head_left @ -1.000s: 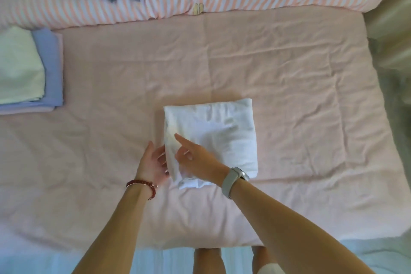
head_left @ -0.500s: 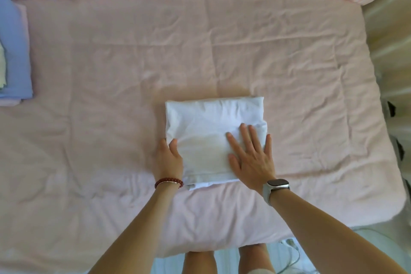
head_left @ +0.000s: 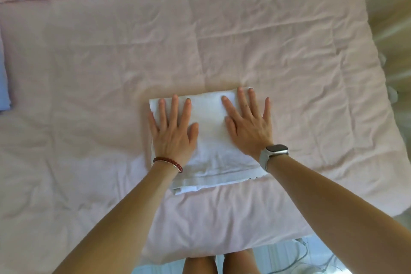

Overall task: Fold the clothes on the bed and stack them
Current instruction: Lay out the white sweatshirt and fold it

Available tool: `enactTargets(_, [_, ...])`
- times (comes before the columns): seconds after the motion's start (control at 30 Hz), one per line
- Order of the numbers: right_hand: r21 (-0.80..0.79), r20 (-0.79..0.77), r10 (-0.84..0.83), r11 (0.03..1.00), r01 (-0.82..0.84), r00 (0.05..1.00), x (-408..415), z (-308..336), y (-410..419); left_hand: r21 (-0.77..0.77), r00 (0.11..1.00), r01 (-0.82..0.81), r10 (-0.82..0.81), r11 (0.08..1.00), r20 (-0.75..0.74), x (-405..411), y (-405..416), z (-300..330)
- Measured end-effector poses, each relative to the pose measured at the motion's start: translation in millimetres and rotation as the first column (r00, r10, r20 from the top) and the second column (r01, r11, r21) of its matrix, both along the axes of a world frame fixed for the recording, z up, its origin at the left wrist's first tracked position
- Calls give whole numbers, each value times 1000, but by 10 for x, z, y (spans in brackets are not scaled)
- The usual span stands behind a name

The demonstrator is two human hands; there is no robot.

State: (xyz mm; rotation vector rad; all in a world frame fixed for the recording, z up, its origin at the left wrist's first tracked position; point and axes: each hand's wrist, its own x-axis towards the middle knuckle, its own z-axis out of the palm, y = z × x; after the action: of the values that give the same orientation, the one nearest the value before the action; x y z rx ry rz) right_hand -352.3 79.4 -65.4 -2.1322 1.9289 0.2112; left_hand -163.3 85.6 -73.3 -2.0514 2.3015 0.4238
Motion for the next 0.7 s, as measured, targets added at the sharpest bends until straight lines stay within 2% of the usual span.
enactTargets(0.27, [35,79,-24,999,21,997,-37,-396,-101,62,996,-65,62,996,57,6,-100,-384])
enactTargets(0.33, [23,138,-15,1000,12,990,-57,-353,-117,74,998,-64,64,995,5,17,-117,-349])
enactTargets(0.4, [-23,293,-51,998,61,955,-109,-244,-50,58,974,-139,147,989,-170,36,-78,-234])
enactTargets(0.47, [-38,472,-210,965,258,856,-179,-96,62,29,851,-366,347,930,-394,57,26,-114])
enactTargets(0.5, [17,536,-336,921,388,774,-220,-31,126,52,740,-517,476,855,-475,97,86,-50])
enactTargets(0.57, [232,556,-569,807,544,607,-269,53,225,213,465,-738,711,640,-528,216,198,27])
enactTargets(0.6, [331,525,-632,768,548,570,-271,78,251,317,380,-759,783,569,-493,267,231,55])
enactTargets(0.7, [449,479,-691,723,526,541,-258,131,244,494,412,-646,811,582,-417,385,200,87])
